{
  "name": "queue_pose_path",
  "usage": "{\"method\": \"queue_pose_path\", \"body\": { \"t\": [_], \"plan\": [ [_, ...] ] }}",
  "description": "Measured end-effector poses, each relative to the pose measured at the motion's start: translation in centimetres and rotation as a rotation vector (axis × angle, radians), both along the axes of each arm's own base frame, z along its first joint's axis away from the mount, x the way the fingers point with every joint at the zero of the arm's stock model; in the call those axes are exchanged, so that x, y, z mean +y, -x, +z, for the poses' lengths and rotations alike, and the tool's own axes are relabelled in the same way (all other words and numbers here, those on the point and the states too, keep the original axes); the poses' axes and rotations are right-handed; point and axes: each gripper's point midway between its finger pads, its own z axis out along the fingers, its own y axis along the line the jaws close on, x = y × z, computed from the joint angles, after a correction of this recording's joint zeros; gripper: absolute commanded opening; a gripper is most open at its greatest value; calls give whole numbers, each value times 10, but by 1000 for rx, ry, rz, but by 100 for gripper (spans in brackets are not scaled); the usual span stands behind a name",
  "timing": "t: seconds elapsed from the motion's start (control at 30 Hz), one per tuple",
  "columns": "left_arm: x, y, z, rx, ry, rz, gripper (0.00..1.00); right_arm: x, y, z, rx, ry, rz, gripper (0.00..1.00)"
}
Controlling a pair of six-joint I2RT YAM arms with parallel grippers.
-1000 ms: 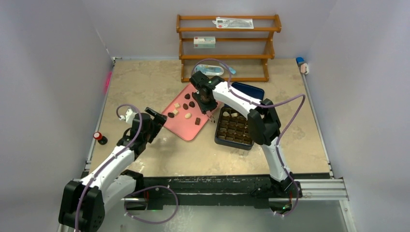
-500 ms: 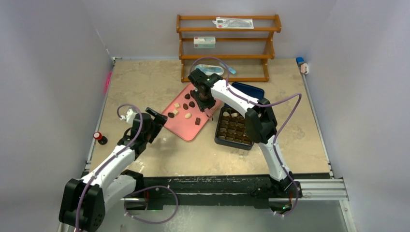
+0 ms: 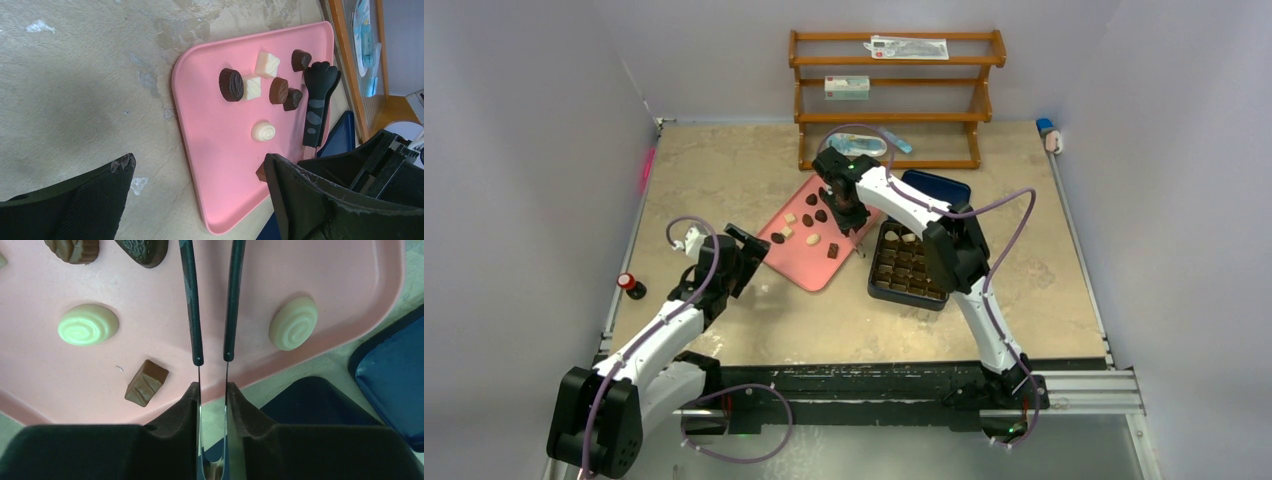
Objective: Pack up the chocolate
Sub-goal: Place the fake chocolate in the packing box, then pick up the fake chocolate from the plate.
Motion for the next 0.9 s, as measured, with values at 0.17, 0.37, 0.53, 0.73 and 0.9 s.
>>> {"method": "queue_pose_path", "body": {
  "t": [0.17, 0.37, 0.53, 0.73, 0.9],
  "plan": [
    [1, -1, 0, 0, 9, 11, 100, -1, 1, 0, 3, 3, 0, 0],
    [1, -1, 2, -7, 11, 10, 100, -2, 2, -4, 6, 6, -1, 0],
    [1, -1, 5, -14, 13, 10, 100, -4, 4, -5, 1, 1, 0, 0],
    [1, 0, 5, -13, 15, 9, 100, -8, 10, 3, -1, -1, -1, 0],
    [0, 0, 5, -12, 17, 6, 100, -8, 9, 13, -19, -16, -1, 0]
  ]
}}
